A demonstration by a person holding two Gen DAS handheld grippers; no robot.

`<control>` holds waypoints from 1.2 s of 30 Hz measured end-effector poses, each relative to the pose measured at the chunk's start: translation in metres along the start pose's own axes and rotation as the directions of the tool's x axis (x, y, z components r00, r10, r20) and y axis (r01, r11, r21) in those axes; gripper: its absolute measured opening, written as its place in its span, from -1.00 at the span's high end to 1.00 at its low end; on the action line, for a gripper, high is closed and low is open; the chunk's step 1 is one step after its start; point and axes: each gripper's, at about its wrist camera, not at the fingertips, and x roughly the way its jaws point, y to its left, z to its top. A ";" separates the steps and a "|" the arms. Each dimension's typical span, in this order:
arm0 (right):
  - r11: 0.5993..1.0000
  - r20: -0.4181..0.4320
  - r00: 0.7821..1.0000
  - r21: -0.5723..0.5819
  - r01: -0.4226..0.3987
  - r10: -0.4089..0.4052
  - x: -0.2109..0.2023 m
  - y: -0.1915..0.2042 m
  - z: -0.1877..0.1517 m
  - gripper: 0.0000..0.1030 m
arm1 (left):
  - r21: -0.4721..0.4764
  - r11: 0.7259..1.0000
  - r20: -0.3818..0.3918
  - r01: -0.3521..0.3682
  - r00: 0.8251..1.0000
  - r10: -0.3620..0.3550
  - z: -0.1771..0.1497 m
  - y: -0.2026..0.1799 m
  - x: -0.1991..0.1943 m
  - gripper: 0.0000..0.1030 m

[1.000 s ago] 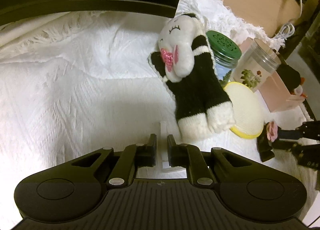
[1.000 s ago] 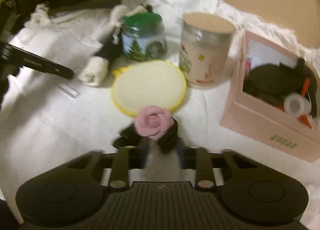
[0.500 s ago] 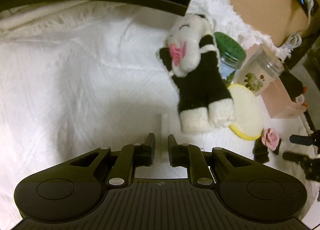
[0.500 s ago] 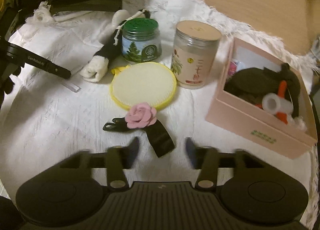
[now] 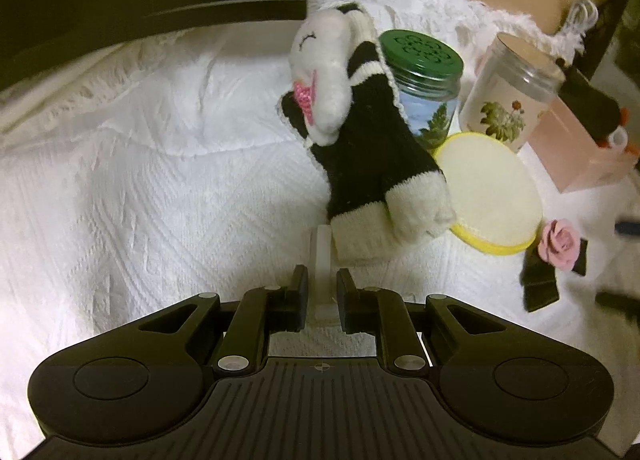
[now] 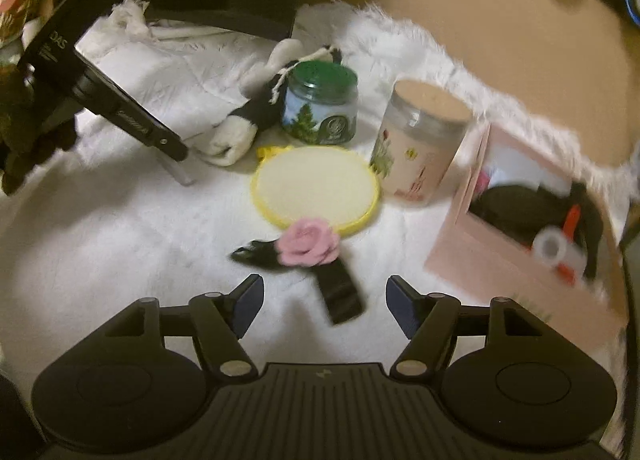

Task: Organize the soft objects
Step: 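Grasp the yellow-rimmed round sponge by its rim with the right tool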

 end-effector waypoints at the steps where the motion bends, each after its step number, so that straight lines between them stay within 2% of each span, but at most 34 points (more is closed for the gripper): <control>1: 1.000 -0.005 1.000 -0.002 0.007 -0.007 0.007 -0.007 0.001 -0.32 | 0.005 1.000 0.006 -0.008 1.000 0.008 -0.001 -0.001 0.000 0.67; 3: 1.000 -0.038 0.999 0.023 -0.018 0.019 0.023 -0.018 0.002 -0.30 | 0.010 1.000 0.022 -0.019 1.000 0.019 -0.005 -0.003 -0.002 0.68; 4: 0.998 -0.064 0.997 0.040 -0.039 0.041 0.029 -0.023 0.007 -0.20 | 0.007 1.000 0.027 -0.019 0.999 0.019 -0.006 -0.004 -0.003 0.68; 6: 0.986 -0.027 0.993 0.119 -0.114 0.118 0.024 -0.032 0.019 -0.19 | -0.024 1.000 0.041 -0.004 0.999 0.005 -0.012 -0.001 -0.006 0.70; 7: 0.973 0.017 0.988 0.173 -0.153 0.152 0.019 -0.036 0.027 -0.31 | -0.034 0.999 0.047 0.002 0.999 0.000 -0.014 0.001 -0.007 0.70; 8: 0.964 0.045 0.986 0.209 -0.167 0.161 0.018 -0.038 0.034 -0.55 | -0.042 0.999 0.053 0.007 0.999 -0.005 -0.016 0.002 -0.008 0.70; 10: 0.959 0.085 0.988 0.241 -0.146 0.129 0.023 -0.037 0.048 -0.74 | -0.064 0.998 0.059 0.017 0.998 -0.013 -0.021 0.005 -0.011 0.70; 11: 0.960 0.087 0.991 0.251 -0.125 0.107 0.030 -0.036 0.053 -0.74 | -0.072 0.997 0.061 0.021 0.998 -0.016 -0.023 0.007 -0.012 0.70; 13: 0.945 0.017 0.997 0.319 -0.072 0.070 0.054 -0.038 0.064 -0.74 | -0.084 0.996 0.064 0.023 0.998 -0.017 -0.027 0.011 -0.016 0.70; 16: 0.905 -0.045 0.996 0.423 -0.053 0.079 0.082 -0.044 0.067 -0.74 | -0.121 0.992 0.080 0.041 0.996 -0.032 -0.033 0.019 -0.019 0.70; 18: 0.908 -0.047 0.999 0.419 0.014 0.007 0.090 -0.038 0.068 -0.74 | -0.143 0.988 0.092 0.058 0.995 -0.045 -0.035 0.023 -0.020 0.70; 21: 0.921 -0.056 0.998 0.387 0.046 -0.027 0.100 -0.025 0.072 -0.94 | -0.156 0.985 0.104 0.069 0.993 -0.053 -0.037 0.025 -0.020 0.70; 22: 0.925 -0.062 0.997 0.374 0.060 -0.040 0.103 -0.020 0.073 -0.94 | -0.160 0.985 0.107 0.071 0.993 -0.055 -0.037 0.024 -0.021 0.70; 24: 0.932 -0.075 0.995 0.350 0.094 -0.072 0.109 -0.017 0.075 -0.94 | -0.163 0.983 0.113 0.080 0.992 -0.062 -0.039 0.026 -0.021 0.69; 26: 0.935 -0.066 0.995 0.343 0.092 -0.073 0.108 -0.015 0.074 -0.93 | -0.169 0.982 0.114 0.084 0.991 -0.065 -0.039 0.026 -0.021 0.68; 29: 0.939 -0.073 0.996 0.337 0.074 -0.052 0.102 -0.015 0.070 -0.76 | -0.180 0.981 0.101 0.075 0.993 -0.058 -0.038 0.025 -0.022 0.69; 31: 0.910 -0.069 0.997 0.412 0.050 -0.023 0.097 -0.019 0.064 -0.74 | -0.203 0.976 0.085 0.081 0.994 -0.064 -0.037 0.027 -0.023 0.69; 33: 0.863 -0.060 0.997 0.505 -0.019 0.057 0.099 -0.025 0.055 -0.77 | -0.223 0.969 0.085 0.102 0.993 -0.085 -0.040 0.032 -0.024 0.69; 34: 0.846 -0.037 0.998 0.533 -0.020 0.047 0.095 -0.026 0.053 -0.71 | -0.229 0.967 0.092 0.112 0.991 -0.094 -0.042 0.034 -0.024 0.69; 35: 0.830 -0.022 0.998 0.557 -0.037 0.060 0.092 -0.027 0.053 -0.50 | -0.232 0.966 0.097 0.117 0.991 -0.097 -0.043 0.035 -0.024 0.69; 36: 0.812 0.006 0.996 0.579 -0.073 0.086 0.087 -0.028 0.053 -0.39 | -0.228 0.967 0.100 0.117 0.990 -0.097 -0.044 0.035 -0.025 0.69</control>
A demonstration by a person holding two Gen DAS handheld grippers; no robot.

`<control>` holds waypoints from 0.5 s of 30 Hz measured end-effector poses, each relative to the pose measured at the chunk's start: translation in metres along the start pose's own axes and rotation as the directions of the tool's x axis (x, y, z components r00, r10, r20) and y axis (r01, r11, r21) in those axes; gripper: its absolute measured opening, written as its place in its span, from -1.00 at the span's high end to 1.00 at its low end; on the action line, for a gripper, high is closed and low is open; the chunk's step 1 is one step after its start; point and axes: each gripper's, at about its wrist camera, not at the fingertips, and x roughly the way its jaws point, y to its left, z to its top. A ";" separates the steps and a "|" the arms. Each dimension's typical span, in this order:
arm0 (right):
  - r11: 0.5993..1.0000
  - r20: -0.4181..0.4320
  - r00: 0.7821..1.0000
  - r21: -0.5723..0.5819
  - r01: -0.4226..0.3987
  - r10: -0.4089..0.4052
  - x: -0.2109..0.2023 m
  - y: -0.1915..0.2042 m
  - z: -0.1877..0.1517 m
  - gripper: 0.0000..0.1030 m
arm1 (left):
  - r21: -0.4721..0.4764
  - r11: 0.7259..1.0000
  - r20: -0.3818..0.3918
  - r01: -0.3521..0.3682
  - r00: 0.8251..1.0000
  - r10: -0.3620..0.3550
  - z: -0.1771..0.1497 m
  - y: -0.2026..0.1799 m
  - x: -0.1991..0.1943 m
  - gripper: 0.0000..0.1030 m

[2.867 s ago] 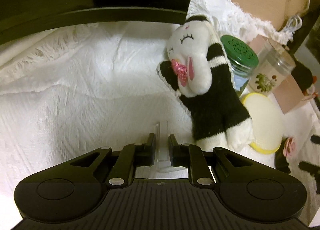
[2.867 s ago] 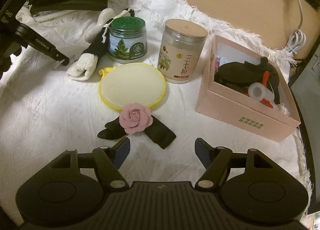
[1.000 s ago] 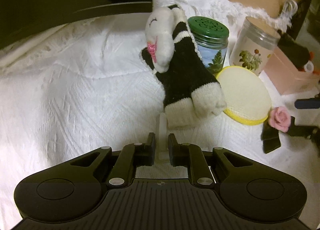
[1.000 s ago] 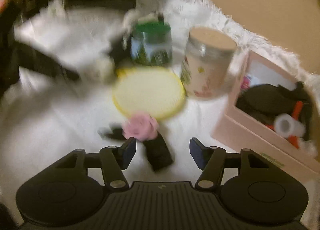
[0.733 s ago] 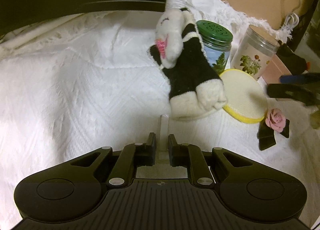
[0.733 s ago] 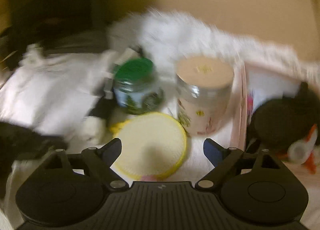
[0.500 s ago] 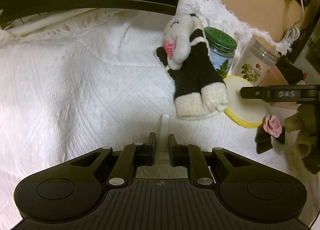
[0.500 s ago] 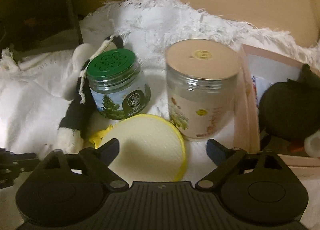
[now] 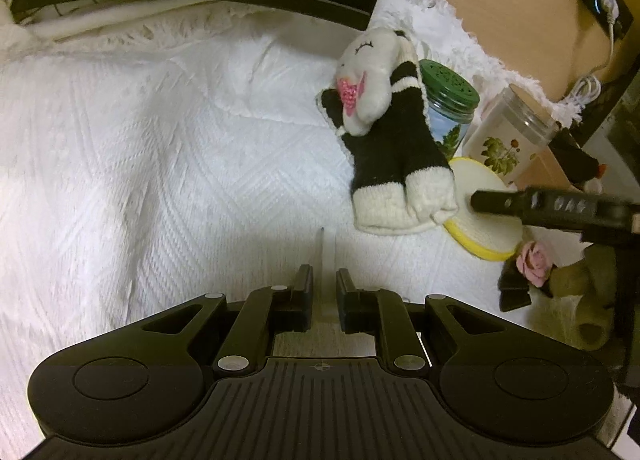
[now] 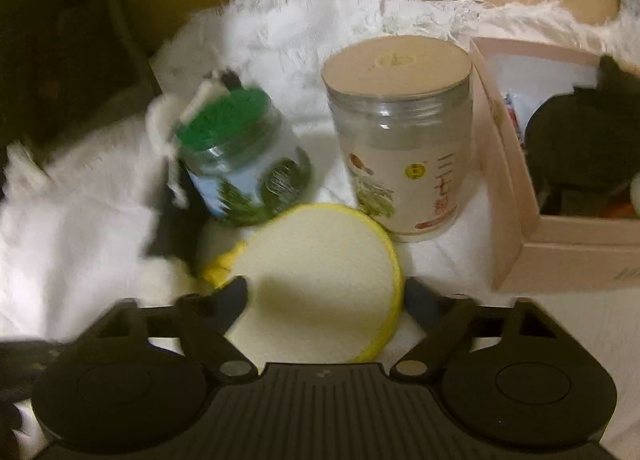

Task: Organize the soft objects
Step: 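Grasp the yellow-rimmed round sponge by its rim with the right tool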

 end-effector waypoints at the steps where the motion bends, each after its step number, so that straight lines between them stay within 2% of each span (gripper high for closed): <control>1: 0.999 0.020 0.999 0.016 -0.039 0.038 -0.009 0.001 0.000 -0.37 | 0.009 1.000 0.002 -0.002 1.000 0.002 -0.001 -0.001 0.000 0.69; 3: 0.993 0.077 0.990 0.013 -0.119 0.117 -0.028 0.005 -0.003 -0.23 | 0.022 1.000 0.005 -0.010 1.000 0.010 -0.001 -0.003 0.000 0.69; 5: 0.977 0.092 0.974 0.036 -0.212 0.208 -0.039 0.003 -0.001 0.20 | 0.036 0.999 0.008 -0.017 1.000 0.016 -0.003 -0.006 -0.001 0.69; 7: 0.942 0.075 0.945 0.090 -0.324 0.318 -0.037 -0.002 0.000 0.26 | 0.037 0.999 0.005 -0.022 1.000 0.021 -0.003 -0.008 -0.001 0.69; 8: 0.939 0.058 0.945 0.107 -0.326 0.322 -0.031 -0.002 0.001 0.27 | 0.030 0.999 0.000 -0.024 1.000 0.024 -0.003 -0.008 -0.001 0.69; 9: 0.949 0.037 0.956 0.114 -0.295 0.292 -0.022 0.000 0.002 0.27 | 0.024 0.999 -0.004 -0.028 1.000 0.028 -0.002 -0.009 -0.001 0.69; 11: 0.975 -0.038 0.983 0.134 -0.176 0.182 -0.001 0.001 0.004 0.39 | 0.019 0.999 -0.014 -0.032 0.999 0.032 0.000 -0.010 0.000 0.69; 12: 0.976 -0.054 0.985 0.149 -0.157 0.167 0.004 0.000 0.004 0.39 | 0.018 0.999 -0.020 -0.032 0.999 0.032 0.002 -0.009 0.001 0.69; 15: 0.971 -0.049 0.980 0.150 -0.185 0.194 -0.007 0.000 0.005 0.54 | 0.009 1.000 -0.030 -0.027 0.999 0.028 0.006 -0.010 0.004 0.73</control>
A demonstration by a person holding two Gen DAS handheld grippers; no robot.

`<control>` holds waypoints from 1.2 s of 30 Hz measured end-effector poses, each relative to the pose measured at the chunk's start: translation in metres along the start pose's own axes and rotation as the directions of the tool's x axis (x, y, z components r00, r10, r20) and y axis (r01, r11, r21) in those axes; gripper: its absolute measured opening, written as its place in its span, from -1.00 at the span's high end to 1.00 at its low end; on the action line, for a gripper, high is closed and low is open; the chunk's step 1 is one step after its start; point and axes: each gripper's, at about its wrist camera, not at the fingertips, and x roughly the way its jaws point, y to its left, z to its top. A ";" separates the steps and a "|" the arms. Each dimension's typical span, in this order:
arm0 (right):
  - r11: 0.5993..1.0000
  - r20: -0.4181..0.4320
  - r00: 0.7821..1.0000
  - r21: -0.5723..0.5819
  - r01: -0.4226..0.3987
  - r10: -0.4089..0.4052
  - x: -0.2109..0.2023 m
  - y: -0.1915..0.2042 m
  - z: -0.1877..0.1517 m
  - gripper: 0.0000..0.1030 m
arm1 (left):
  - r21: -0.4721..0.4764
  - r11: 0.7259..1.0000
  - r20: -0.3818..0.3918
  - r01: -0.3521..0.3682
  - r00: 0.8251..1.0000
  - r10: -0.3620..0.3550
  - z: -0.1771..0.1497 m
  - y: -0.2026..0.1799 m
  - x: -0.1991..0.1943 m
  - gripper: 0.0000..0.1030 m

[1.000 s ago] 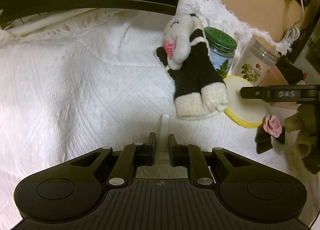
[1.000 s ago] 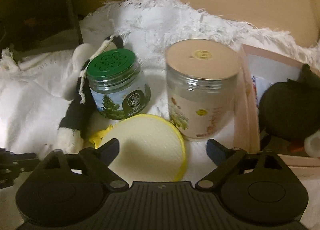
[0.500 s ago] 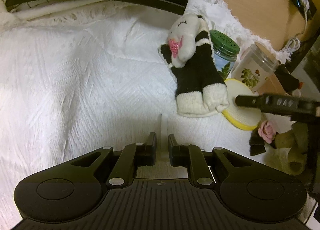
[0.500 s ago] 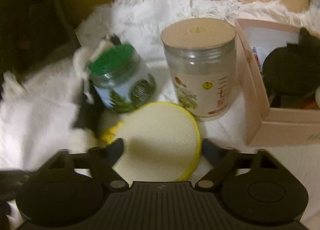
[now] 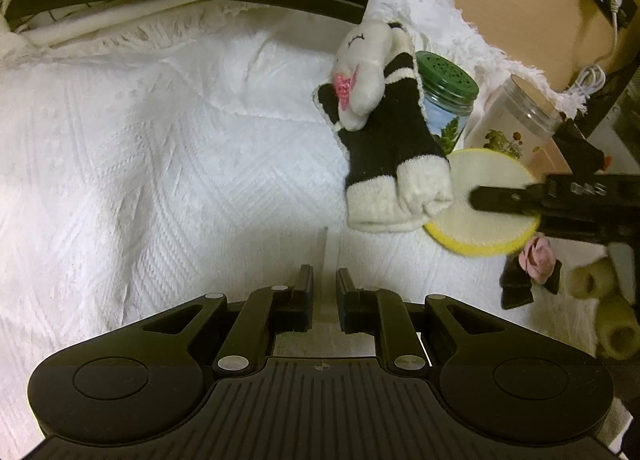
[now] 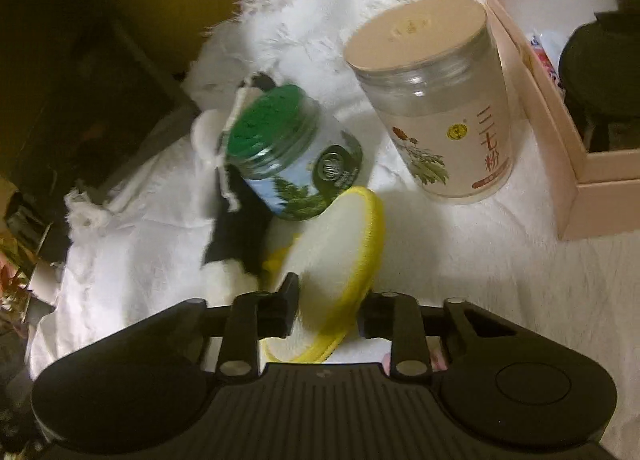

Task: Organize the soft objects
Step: 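Grasp the yellow-rimmed round sponge by its rim with the right tool, then carry the sponge into the pink box and open the right tool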

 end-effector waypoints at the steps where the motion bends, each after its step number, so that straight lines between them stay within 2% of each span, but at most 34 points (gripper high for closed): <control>1: 0.999 0.003 1.000 -0.037 0.002 -0.002 -0.008 0.007 0.000 0.65 | 0.008 1.000 -0.002 -0.003 1.000 0.003 0.001 -0.002 0.001 0.73; 4: 0.989 0.032 0.999 -0.147 0.029 -0.025 -0.035 0.026 -0.001 0.71 | 0.058 0.998 0.002 -0.022 1.000 0.022 -0.001 -0.009 0.000 0.76; 6: 0.981 0.057 0.998 -0.192 0.040 -0.029 -0.055 0.035 0.004 0.71 | 0.081 0.997 0.003 -0.009 1.000 0.009 -0.003 -0.013 -0.003 0.78; 9: 0.974 0.093 0.995 -0.221 0.054 -0.034 -0.085 0.035 0.014 0.71 | 0.101 0.995 0.016 0.009 1.000 -0.011 -0.006 -0.020 -0.014 0.87; 12: 0.968 0.145 0.989 -0.238 0.074 -0.040 -0.120 0.032 0.029 0.71 | 0.123 0.992 0.056 0.018 0.998 -0.025 0.001 -0.029 -0.031 0.87; 14: 0.965 0.199 0.979 -0.245 0.094 -0.045 -0.147 0.026 0.042 0.71 | 0.142 0.990 0.087 0.022 0.996 -0.035 0.011 -0.038 -0.042 0.87; 17: 0.957 0.300 0.951 -0.244 0.159 -0.081 -0.186 0.014 0.059 0.71 | 0.169 0.986 0.125 0.016 0.991 -0.038 0.028 -0.051 -0.054 0.85; 20: 0.939 0.365 0.921 -0.247 0.238 -0.137 -0.217 -0.004 0.062 0.71 | 0.143 0.990 0.099 -0.002 0.995 -0.012 0.036 -0.049 -0.054 0.81; 21: 0.937 0.368 0.918 -0.246 0.250 -0.148 -0.223 -0.011 0.060 0.71 | 0.113 0.994 0.076 0.000 0.997 -0.008 0.036 -0.045 -0.050 0.80; 23: 0.935 0.359 0.918 -0.240 0.263 -0.166 -0.226 -0.024 0.051 0.71 | 0.022 0.999 0.002 0.046 0.999 -0.046 0.032 -0.035 -0.035 0.79; 25: 0.941 0.321 0.932 -0.230 0.248 -0.167 -0.220 -0.039 0.040 0.71 | -0.026 0.999 -0.018 0.038 0.999 -0.038 0.021 -0.034 -0.024 0.78; 28: 0.961 0.239 0.959 -0.190 0.202 -0.154 -0.197 -0.055 0.020 0.71 | 0.038 0.996 0.016 -0.083 0.996 0.082 0.004 -0.046 -0.013 0.68; 32: 0.970 0.161 0.976 -0.171 0.173 -0.146 -0.178 -0.064 -0.001 0.71 | 0.130 0.975 -0.017 -0.178 0.983 0.182 -0.007 -0.059 0.005 0.61; 34: 0.965 0.148 0.978 -0.195 0.177 -0.149 -0.173 -0.063 -0.009 0.71 | 0.183 0.962 0.008 -0.201 0.979 0.203 -0.009 -0.065 0.009 0.60; 36: 0.960 0.142 0.977 -0.213 0.185 -0.157 -0.169 -0.062 -0.013 0.71 | 0.179 0.963 0.023 -0.200 0.980 0.200 -0.008 -0.064 0.012 0.60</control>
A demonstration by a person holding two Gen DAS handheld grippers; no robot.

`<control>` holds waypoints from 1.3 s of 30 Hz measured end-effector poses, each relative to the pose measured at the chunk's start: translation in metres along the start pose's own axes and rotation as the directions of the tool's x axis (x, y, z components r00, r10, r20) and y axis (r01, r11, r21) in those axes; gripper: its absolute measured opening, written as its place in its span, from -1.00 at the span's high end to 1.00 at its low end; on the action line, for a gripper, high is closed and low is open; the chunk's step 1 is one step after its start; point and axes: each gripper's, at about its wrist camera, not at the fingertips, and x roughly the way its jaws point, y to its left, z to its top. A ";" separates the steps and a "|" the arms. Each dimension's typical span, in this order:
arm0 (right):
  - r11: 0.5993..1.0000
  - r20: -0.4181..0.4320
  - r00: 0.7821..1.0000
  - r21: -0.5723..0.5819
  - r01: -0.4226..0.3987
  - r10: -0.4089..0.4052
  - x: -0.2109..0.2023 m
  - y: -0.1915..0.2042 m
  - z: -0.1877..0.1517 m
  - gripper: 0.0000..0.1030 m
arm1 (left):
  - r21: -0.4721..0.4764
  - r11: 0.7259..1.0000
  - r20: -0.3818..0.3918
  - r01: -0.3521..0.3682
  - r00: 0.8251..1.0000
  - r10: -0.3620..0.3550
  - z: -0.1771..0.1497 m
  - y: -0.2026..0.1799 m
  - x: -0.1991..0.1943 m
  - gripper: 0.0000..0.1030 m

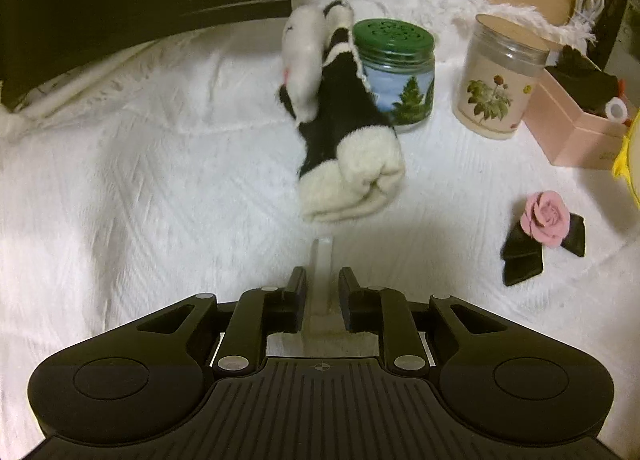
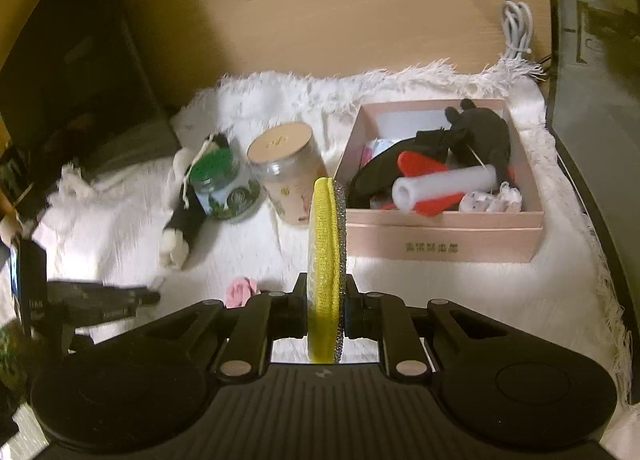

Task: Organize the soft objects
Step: 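Carry the sponge into the pink box and open the right tool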

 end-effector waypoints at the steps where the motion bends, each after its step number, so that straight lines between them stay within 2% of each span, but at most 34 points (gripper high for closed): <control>1: 1.000 -0.003 1.000 -0.005 0.000 0.000 0.001 0.001 -0.002 0.71 | -0.021 1.000 0.004 0.007 1.000 -0.007 0.001 0.002 0.002 0.60; 5: 1.000 0.000 1.000 -0.021 -0.006 0.006 -0.001 0.008 -0.004 0.71 | -0.064 0.998 -0.009 0.019 1.000 -0.020 0.003 0.006 0.002 0.69; 10: 0.999 0.015 1.000 -0.044 -0.007 0.007 -0.006 0.016 0.003 0.71 | -0.012 0.998 0.041 0.054 0.998 -0.053 -0.006 0.004 -0.005 0.71; 16: 1.000 0.063 0.998 -0.023 0.006 -0.004 -0.020 0.015 0.020 0.71 | -0.025 0.997 0.115 0.080 0.990 -0.076 0.004 0.010 -0.030 0.75; 17: 1.000 0.081 0.997 -0.020 0.012 -0.010 -0.024 0.013 0.025 0.71 | -0.026 0.996 0.136 0.090 0.987 -0.086 0.008 0.010 -0.038 0.81; 20: 1.000 0.145 0.989 -0.009 0.027 -0.026 -0.043 0.002 0.045 0.71 | -0.008 0.990 0.213 0.140 0.968 -0.135 0.031 0.002 -0.063 0.81; 24: 0.995 0.246 0.965 0.003 0.097 -0.094 -0.073 -0.016 0.073 0.71 | 0.078 0.982 0.321 0.174 0.928 -0.190 0.077 -0.030 -0.088 0.81; 26: 0.992 0.277 0.953 0.014 0.127 -0.126 -0.085 -0.025 0.079 0.71 | 0.113 0.978 0.354 0.178 0.912 -0.207 0.099 -0.045 -0.096 0.81; 28: 0.989 0.284 0.947 0.014 0.150 -0.148 -0.091 -0.033 0.078 0.71 | 0.118 0.980 0.378 0.162 0.905 -0.195 0.110 -0.049 -0.099 0.79; 30: 0.990 0.264 0.955 0.029 0.137 -0.140 -0.090 -0.042 0.072 0.71 | 0.073 0.982 0.364 0.172 0.913 -0.187 0.113 -0.040 -0.095 0.77; 32: 0.992 0.231 0.965 0.052 0.115 -0.124 -0.081 -0.047 0.063 0.71 | -0.005 0.979 0.303 0.203 0.933 -0.192 0.106 -0.023 -0.081 0.76; 35: 0.993 0.172 0.980 0.078 0.089 -0.101 -0.059 -0.047 0.049 0.71 | -0.119 0.980 0.215 0.161 0.967 -0.133 0.078 0.003 -0.059 0.72; 37: 0.995 0.131 0.989 0.089 0.054 -0.065 -0.046 -0.042 0.039 0.71 | -0.200 0.970 0.177 0.137 0.979 -0.102 0.054 0.019 -0.051 0.69; 39: 0.996 0.092 0.996 0.093 0.014 -0.022 -0.033 -0.036 0.030 0.71 | -0.254 0.956 0.154 0.146 0.982 -0.109 0.033 0.032 -0.043 0.69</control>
